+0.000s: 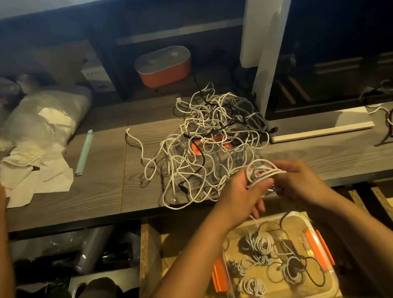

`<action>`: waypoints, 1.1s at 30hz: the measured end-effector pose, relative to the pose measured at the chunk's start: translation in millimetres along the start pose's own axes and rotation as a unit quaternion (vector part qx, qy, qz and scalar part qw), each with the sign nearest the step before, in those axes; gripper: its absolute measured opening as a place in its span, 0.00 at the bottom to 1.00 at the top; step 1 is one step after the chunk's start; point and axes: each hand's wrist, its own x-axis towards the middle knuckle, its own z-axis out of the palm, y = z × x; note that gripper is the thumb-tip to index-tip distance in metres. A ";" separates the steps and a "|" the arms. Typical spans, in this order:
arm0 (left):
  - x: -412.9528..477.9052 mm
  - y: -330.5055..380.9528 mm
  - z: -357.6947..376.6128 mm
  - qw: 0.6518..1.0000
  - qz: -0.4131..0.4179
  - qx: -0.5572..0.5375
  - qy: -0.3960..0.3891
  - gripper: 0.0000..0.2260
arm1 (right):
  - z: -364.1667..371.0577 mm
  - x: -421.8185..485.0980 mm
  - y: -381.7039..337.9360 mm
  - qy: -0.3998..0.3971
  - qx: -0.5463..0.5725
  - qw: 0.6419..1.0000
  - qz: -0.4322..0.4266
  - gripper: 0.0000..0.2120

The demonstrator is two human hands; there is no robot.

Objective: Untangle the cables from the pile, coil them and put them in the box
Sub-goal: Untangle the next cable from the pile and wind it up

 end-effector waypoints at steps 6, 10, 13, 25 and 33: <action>-4.4 -0.2 -1.8 0.997 -0.031 -0.068 0.000 0.09 | -16.7 4.8 -1.3 -0.082 -0.096 0.992 0.020 0.08; -6.3 -11.6 -1.9 0.999 -0.046 0.012 0.024 0.07 | -37.0 4.7 -10.0 -0.129 -0.186 0.974 0.033 0.09; -12.2 -13.2 -5.6 0.996 -0.056 0.070 0.018 0.07 | -54.6 8.4 -3.8 -0.072 -0.164 0.982 0.052 0.12; -7.5 7.8 7.5 0.960 -0.040 0.260 0.096 0.07 | -26.0 13.9 3.5 -0.056 -0.470 0.880 -0.037 0.19; -8.2 5.7 -2.3 0.967 0.023 0.253 0.017 0.07 | -43.2 15.0 23.4 0.103 -0.238 0.966 0.023 0.13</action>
